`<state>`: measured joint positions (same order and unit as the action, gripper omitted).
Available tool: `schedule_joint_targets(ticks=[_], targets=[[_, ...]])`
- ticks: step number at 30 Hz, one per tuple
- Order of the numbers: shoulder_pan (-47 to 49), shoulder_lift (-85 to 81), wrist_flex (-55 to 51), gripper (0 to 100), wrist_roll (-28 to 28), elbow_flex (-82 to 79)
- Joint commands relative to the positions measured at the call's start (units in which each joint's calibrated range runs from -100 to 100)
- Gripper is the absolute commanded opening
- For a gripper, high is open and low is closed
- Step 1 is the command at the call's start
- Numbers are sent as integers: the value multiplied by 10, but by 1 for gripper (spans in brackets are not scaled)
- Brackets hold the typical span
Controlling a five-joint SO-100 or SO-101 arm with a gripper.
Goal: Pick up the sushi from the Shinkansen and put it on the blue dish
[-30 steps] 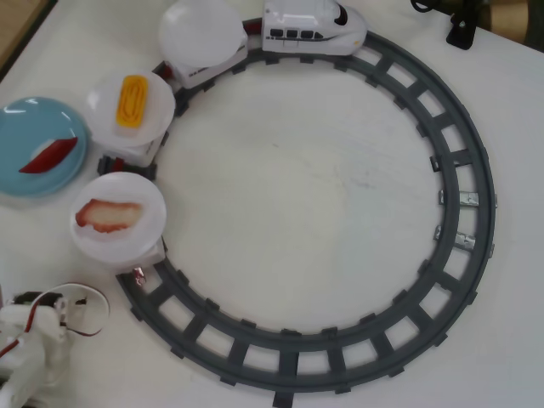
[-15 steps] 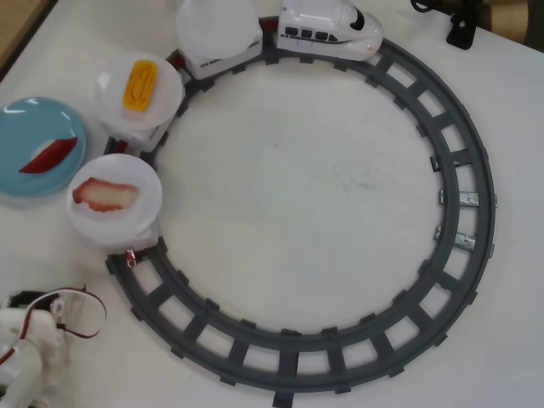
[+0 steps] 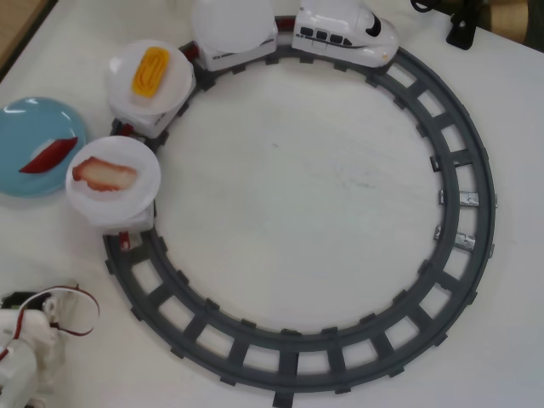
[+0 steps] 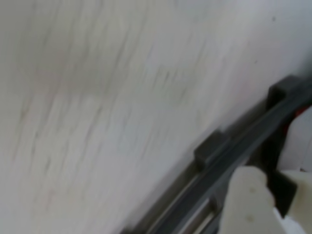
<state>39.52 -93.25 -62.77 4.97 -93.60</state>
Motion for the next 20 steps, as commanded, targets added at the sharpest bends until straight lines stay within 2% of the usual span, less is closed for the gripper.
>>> schedule_joint_targets(ticks=[1,20], targets=[[13,-3,2,3,-1,-5],[12,-3,2,3,-1,-5]])
